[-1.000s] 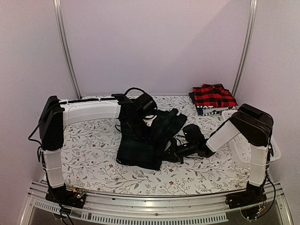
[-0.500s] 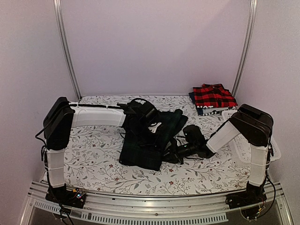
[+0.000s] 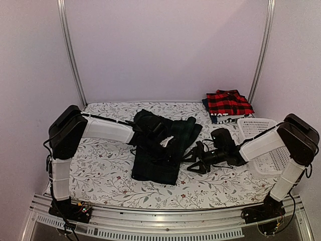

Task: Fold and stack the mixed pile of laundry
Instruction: Adjust the rectangle-folded shorts at the center of the board.

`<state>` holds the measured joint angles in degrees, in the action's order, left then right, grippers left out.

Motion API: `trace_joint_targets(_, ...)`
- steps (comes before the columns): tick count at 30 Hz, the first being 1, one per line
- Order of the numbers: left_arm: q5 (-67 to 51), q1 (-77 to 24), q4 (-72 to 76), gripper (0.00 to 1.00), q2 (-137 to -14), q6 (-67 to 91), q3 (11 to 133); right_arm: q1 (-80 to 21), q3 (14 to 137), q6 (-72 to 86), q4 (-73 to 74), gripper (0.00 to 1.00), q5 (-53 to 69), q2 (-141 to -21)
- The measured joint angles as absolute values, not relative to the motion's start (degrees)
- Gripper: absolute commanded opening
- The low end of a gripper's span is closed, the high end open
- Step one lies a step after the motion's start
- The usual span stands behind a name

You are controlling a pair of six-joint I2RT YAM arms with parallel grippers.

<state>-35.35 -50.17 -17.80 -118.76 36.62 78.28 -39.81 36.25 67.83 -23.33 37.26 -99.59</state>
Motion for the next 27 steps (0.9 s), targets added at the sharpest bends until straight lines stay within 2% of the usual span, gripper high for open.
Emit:
trace_joint_targets(2,-35.66,-50.17,-17.06,0.0,-119.02,36.69,77.95,-38.41,36.29,66.37,-22.44,0.74,36.36,-96.84)
trace_joint_targets(6,-36.4,-50.17,-15.88,0.02,-119.83,36.67,77.91,-35.9,38.2,64.18,-20.64,0.77,35.0,-95.31)
trace_joint_targets(13,-37.23,-50.19,-14.81,0.02,-121.05,36.07,77.93,-33.65,47.75,63.2,-18.83,0.77,32.71,-104.07)
trace_joint_targets(15,-37.36,-50.19,-14.39,0.02,-121.3,35.99,77.93,-33.52,50.0,63.35,-18.2,0.72,31.66,-107.07)
trace_joint_targets(18,-37.78,-50.19,-13.65,0.01,-121.45,35.88,77.82,-32.99,51.55,64.1,-17.63,0.59,30.22,-110.15)
trace_joint_targets(20,-38.17,-50.19,-12.51,0.02,-121.45,35.81,77.32,-32.58,52.27,64.82,-17.37,0.44,29.23,-110.78)
trace_joint_targets(22,-38.44,-50.24,-11.25,0.13,-121.45,35.73,76.71,-32.03,53.15,65.3,-16.86,0.3,28.18,-111.68)
trace_joint_targets(25,-38.7,-50.43,-10.98,0.53,-121.43,34.59,76.86,-31.31,55.75,64.71,-16.45,0.09,28.1,-114.67)
trace_joint_targets(27,-38.98,-50.33,-10.98,0.73,-120.97,33.91,76.95,-31.05,57.8,63.37,-16.14,0.01,29.02,-116.75)
